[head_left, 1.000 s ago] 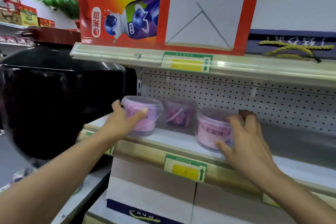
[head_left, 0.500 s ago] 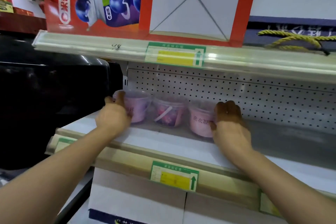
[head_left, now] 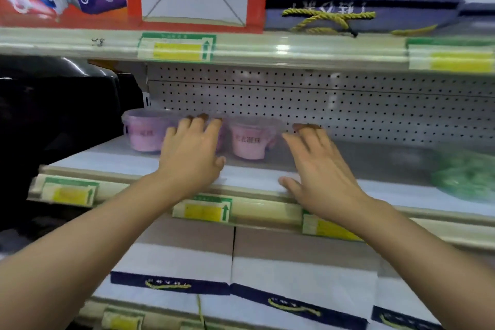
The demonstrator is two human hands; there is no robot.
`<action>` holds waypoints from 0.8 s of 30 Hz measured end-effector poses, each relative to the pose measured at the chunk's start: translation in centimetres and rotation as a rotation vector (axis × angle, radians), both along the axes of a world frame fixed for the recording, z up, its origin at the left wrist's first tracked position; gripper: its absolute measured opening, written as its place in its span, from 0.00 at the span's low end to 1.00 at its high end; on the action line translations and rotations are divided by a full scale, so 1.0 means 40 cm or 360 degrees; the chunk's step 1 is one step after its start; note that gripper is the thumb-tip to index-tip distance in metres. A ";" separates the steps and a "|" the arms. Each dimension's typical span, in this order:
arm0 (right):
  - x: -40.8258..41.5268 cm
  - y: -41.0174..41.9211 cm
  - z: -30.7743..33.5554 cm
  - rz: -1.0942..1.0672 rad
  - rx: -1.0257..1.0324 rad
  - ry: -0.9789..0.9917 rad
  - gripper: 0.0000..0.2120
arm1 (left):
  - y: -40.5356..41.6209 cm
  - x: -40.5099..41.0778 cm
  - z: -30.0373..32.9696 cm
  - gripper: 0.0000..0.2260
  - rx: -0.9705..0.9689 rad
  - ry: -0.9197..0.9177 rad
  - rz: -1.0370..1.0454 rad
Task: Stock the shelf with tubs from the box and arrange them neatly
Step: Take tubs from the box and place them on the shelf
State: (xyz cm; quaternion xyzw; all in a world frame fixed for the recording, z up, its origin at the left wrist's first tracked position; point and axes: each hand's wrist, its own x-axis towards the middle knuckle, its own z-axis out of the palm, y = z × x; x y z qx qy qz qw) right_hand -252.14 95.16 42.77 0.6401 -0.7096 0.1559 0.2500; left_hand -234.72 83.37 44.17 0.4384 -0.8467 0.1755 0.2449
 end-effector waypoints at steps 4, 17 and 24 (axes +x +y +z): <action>-0.050 0.134 -0.041 0.0114 -0.0182 0.0026 0.30 | 0.177 -0.076 -0.020 0.25 -0.0047 0.0030 -0.0248; -0.331 0.661 -0.442 0.0266 0.0235 -0.0177 0.25 | 0.775 -0.343 -0.414 0.20 0.0547 -0.0117 -0.0243; -0.444 0.875 -0.715 0.0123 0.0707 -0.0408 0.22 | 0.985 -0.434 -0.702 0.19 0.1053 -0.0359 -0.0189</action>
